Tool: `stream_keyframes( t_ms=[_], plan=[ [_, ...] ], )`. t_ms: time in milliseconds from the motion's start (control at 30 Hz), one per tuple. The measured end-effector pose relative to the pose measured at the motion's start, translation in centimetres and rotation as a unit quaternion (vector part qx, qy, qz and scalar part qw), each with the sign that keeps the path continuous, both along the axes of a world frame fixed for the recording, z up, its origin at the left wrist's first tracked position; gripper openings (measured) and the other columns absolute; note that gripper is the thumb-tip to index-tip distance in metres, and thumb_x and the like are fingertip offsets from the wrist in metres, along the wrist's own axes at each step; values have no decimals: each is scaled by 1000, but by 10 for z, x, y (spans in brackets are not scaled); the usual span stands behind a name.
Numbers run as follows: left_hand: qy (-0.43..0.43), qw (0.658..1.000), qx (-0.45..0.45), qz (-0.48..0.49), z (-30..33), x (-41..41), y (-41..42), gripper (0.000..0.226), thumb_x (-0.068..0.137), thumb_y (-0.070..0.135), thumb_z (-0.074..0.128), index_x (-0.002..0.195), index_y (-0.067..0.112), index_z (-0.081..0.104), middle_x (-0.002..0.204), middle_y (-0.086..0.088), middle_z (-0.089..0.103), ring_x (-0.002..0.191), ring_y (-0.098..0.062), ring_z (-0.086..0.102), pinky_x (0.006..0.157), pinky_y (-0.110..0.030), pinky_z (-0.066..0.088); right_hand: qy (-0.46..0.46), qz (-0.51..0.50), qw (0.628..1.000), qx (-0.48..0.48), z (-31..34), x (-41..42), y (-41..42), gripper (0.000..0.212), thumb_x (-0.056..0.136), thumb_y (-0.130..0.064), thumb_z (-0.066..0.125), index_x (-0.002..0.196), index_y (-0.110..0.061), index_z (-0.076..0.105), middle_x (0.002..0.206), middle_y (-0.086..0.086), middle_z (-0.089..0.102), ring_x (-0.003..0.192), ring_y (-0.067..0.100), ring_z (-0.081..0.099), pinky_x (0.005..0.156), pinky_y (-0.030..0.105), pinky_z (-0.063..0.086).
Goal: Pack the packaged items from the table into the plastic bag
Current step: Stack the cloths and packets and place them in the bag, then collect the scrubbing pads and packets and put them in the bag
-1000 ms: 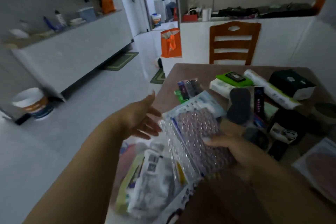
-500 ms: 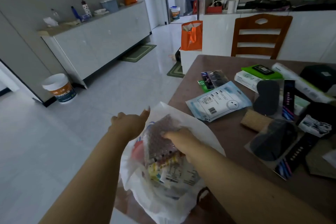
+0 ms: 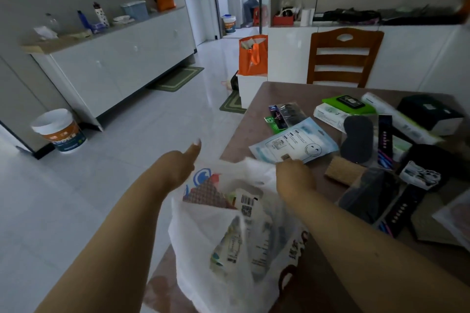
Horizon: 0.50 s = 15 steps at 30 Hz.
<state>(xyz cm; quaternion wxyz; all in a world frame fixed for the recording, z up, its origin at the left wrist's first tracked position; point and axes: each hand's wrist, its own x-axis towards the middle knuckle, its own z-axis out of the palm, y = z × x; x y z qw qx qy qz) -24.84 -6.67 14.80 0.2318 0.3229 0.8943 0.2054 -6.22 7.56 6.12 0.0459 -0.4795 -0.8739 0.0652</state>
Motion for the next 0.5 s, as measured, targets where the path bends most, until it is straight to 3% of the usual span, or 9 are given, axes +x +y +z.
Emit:
stream_keyframes(
  t_ms=[67,133,200,267,400,433,467,500],
  plan=[
    [3,998,-36,-45,5,8,8,88,88,70,17,101,4,73,131,-18,58,109,-31,54,106,-45,32,176,-34,982,-65,7,8,12,22,87,-5,56,104,-10,69,108,12,69,98,28,63,77,29,48],
    [24,996,-29,-82,14,20,20,86,89,68,16,103,6,73,136,-17,54,121,-33,49,108,-46,27,365,-82,908,-186,21,14,21,17,84,-7,65,100,-7,72,100,12,72,86,25,65,73,25,48],
    [18,994,23,-107,25,32,37,81,90,67,18,99,9,74,134,-16,56,121,-32,50,109,-47,28,462,-104,825,-309,31,19,26,22,81,-6,70,103,-4,70,101,15,70,84,24,66,75,32,55],
    [-55,987,98,-114,31,47,58,72,92,65,23,92,12,72,122,-12,64,109,-28,58,104,-45,39,448,-76,806,-380,34,25,30,25,80,-1,69,104,-7,68,101,13,68,90,26,66,84,42,57],
    [-234,957,153,-83,27,90,105,61,95,58,32,88,9,67,92,-7,72,86,-23,67,81,-36,55,473,-132,755,-434,24,45,49,22,81,1,62,88,-20,67,114,9,63,98,24,65,76,30,56],
    [-248,953,152,-80,24,102,115,60,95,56,34,87,7,67,86,-9,72,80,-23,68,74,-34,56,469,-158,764,-414,17,54,58,19,82,-2,62,90,-18,67,113,9,63,100,24,64,76,30,55],
    [-231,957,157,-83,19,114,125,59,95,54,36,86,5,67,78,-9,71,71,-21,68,65,-30,55,438,-175,798,-375,9,64,67,16,84,-6,62,94,-16,68,110,9,64,98,23,63,77,31,54],
    [-161,969,160,-102,14,123,134,56,95,52,39,82,5,67,69,-7,69,61,-18,65,56,-26,51,399,-183,834,-333,0,73,77,16,84,-10,62,98,-14,68,106,9,66,96,23,63,80,33,53]
  ],
)
